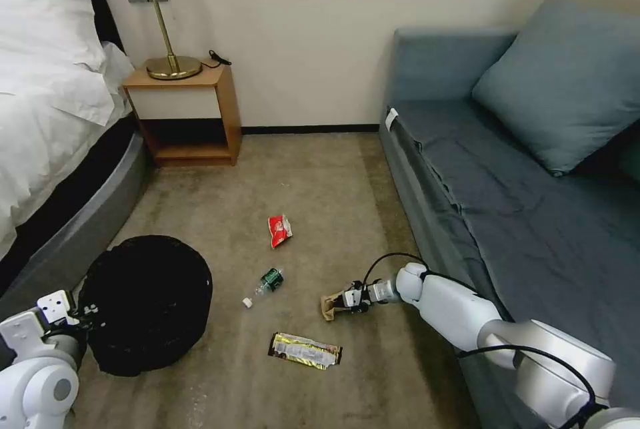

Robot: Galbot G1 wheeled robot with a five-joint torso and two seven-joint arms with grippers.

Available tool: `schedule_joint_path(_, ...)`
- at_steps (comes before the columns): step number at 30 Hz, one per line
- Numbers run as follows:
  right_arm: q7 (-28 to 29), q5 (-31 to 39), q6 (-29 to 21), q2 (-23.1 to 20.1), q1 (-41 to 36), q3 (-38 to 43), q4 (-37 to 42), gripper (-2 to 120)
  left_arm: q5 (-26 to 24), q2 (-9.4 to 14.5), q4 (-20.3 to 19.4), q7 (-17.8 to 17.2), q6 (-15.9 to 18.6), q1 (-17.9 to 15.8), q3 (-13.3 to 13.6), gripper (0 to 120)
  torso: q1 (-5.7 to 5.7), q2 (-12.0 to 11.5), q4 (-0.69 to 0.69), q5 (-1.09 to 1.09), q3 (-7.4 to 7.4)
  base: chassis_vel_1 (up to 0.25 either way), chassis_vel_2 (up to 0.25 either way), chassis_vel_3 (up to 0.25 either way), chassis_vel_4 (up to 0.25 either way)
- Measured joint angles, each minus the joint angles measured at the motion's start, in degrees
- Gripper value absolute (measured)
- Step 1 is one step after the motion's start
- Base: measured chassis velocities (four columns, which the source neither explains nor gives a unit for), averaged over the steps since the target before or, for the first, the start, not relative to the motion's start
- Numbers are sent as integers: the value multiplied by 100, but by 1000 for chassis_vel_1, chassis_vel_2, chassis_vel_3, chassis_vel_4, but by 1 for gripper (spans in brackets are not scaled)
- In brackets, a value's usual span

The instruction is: Pick up the trash bin, then pick up the garbage on the floor and place it into the trash bin.

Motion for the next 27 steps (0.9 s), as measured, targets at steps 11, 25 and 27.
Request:
schedule_joint_path(11, 167, 1535, -228, -961, -18, 405, 1608, 0, 45, 47, 126, -15, 10, -87, 85, 2, 0, 0, -1, 1, 0, 0, 0, 0, 0)
schedule_joint_path(25, 1795, 4873, -1849, -852, 724, -484, 5589, 0, 109, -16, 18, -56, 39, -225, 416, 2, 0, 0, 0, -2, -1, 0, 0, 0, 0)
schedule_joint_path(27, 1880, 4926, -1879, -760, 756, -578, 5636, 0, 110, -24, 9, -61, 39, -228, 427, 2, 0, 0, 0, -2, 0, 0, 0, 0, 0)
